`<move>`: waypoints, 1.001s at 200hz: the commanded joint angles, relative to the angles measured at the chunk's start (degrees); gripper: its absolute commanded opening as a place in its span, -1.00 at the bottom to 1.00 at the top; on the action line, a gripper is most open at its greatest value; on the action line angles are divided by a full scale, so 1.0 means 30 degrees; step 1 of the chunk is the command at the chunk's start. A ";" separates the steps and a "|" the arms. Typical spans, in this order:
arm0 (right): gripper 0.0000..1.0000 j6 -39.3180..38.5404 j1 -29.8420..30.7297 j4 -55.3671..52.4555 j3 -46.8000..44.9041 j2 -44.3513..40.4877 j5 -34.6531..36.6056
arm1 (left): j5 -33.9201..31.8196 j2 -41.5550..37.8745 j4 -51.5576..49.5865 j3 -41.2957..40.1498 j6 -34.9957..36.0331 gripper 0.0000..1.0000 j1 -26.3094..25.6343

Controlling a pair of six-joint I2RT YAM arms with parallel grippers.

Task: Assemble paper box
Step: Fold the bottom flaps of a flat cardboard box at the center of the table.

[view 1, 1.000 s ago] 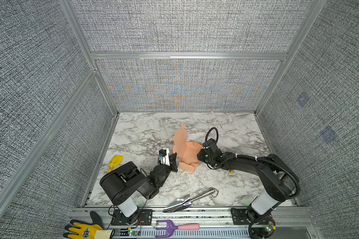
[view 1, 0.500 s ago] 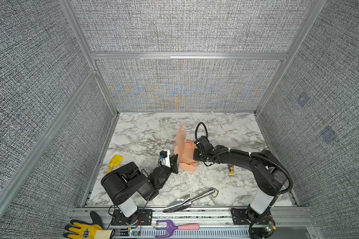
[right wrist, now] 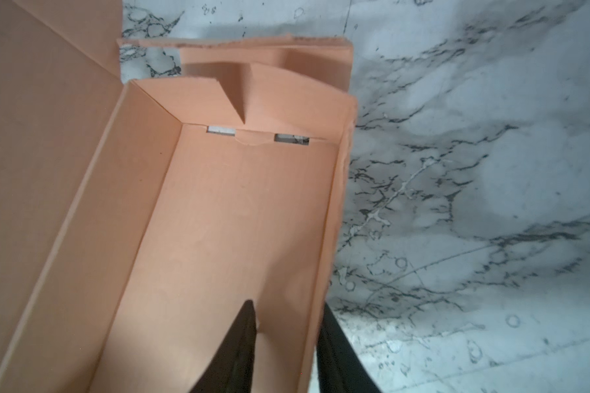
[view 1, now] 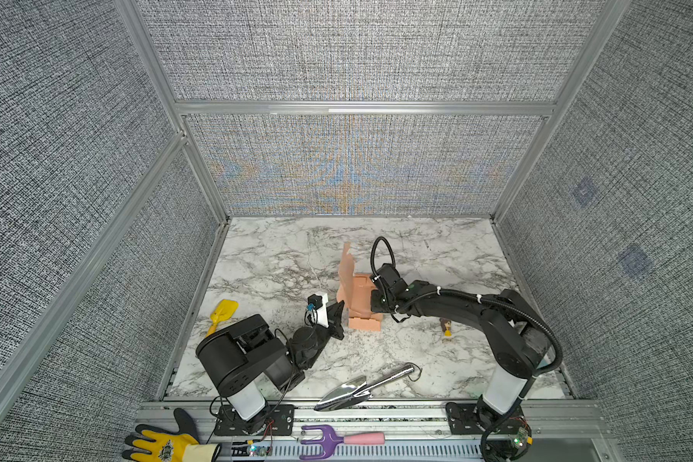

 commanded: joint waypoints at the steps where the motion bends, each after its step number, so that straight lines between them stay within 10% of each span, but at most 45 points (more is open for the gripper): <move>1: -0.35 -0.0163 -0.0023 -0.0155 0.0179 0.0078 0.0297 | -0.0055 -0.0193 0.0294 -0.0090 -0.0061 -1.00 -0.0050; 109: 0.22 -0.0225 -0.0543 0.2301 -0.2193 -0.3070 0.0612 | 0.0385 -0.1451 -0.1688 -0.0240 0.0747 -1.00 -0.0481; 200: 0.06 0.1830 -0.1246 0.2463 -0.5288 -0.4598 0.0511 | -0.0434 -0.2605 -0.4577 0.0163 0.1814 -1.00 -0.0791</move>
